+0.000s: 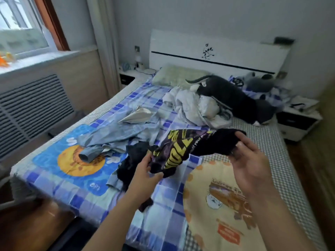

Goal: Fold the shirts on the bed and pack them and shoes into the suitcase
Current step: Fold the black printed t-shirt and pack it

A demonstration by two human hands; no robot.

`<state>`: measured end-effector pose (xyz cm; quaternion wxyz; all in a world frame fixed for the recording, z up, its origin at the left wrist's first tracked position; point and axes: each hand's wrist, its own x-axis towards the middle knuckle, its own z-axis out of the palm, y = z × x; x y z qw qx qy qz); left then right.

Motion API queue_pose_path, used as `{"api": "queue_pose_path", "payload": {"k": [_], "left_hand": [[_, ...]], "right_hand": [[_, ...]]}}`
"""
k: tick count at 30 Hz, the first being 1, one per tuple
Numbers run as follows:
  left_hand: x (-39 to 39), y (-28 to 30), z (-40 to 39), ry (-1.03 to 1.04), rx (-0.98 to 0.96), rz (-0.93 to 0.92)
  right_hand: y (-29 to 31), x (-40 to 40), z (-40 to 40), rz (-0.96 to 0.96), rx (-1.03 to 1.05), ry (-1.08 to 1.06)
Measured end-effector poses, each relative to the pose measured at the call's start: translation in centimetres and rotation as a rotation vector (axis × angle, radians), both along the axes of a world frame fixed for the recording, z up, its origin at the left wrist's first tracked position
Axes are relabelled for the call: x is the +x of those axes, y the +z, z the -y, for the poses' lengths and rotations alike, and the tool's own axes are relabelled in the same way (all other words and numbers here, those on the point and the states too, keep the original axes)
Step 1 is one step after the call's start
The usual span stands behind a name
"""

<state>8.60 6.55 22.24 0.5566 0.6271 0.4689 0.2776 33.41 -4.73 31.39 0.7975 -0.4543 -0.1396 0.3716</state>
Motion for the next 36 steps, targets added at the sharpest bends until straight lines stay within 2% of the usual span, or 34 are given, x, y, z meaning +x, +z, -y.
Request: {"api": "queue_pose_path", "payload": {"k": [2, 6, 9, 11, 14, 18, 20, 22, 24, 26, 27, 30, 31, 33, 36], "left_hand": [[0.8, -0.8, 1.7, -0.052, -0.059, 0.003], [4.3, -1.9, 6.5, -0.192, -0.125, -0.052], [10.1, -1.2, 10.9, -0.404, -0.055, -0.103], [14.2, -1.3, 13.1, -0.446, 0.085, -0.137], [19.7, -1.3, 14.9, -0.339, 0.256, -0.221], [23.4, -1.6, 15.6, -0.138, 0.308, -0.253], [25.1, -0.7, 15.5, 0.048, 0.29, -0.187], [26.1, 1.7, 13.8, 0.252, 0.237, -0.046], [25.8, 5.7, 11.3, 0.341, 0.367, 0.001], [24.4, 10.0, 8.9, 0.227, 0.666, -0.116], [23.7, 12.0, 7.9, 0.122, 0.846, -0.235], [22.6, 16.2, 5.6, -0.151, 1.302, -0.687], [22.8, 16.9, 4.9, -0.183, 1.363, -0.82], [23.5, 17.1, 3.5, -0.141, 1.339, -0.974], [25.0, 15.9, 2.4, 0.0, 1.211, -0.964]], "right_hand": [[-1.1, 1.8, 4.4, -0.05, -0.042, -0.123], [-1.2, 2.9, 7.7, 0.099, -0.157, -0.145], [0.7, 3.1, 8.4, 0.195, -0.163, -0.081], [2.5, 4.7, 9.4, 0.223, -0.105, -0.046], [5.4, 9.9, 12.6, 0.179, 0.032, 0.03], [8.6, 15.1, 15.3, 0.156, 0.115, 0.133], [9.7, 18.3, 16.7, 0.207, 0.125, 0.131], [10.4, 21.7, 17.7, 0.364, 0.037, 0.121], [10.6, 25.1, 18.0, 0.676, -0.193, 0.081], [10.3, 28.7, 17.8, 1.042, -0.454, 0.019], [10.2, 30.4, 17.5, 1.176, -0.553, -0.033], [9.9, 34.6, 16.5, 1.326, -0.657, -0.151], [9.9, 35.2, 16.1, 1.336, -0.65, -0.179], [10.0, 35.5, 15.3, 1.353, -0.63, -0.227], [10.3, 34.4, 14.7, 1.404, -0.607, -0.324]]}}
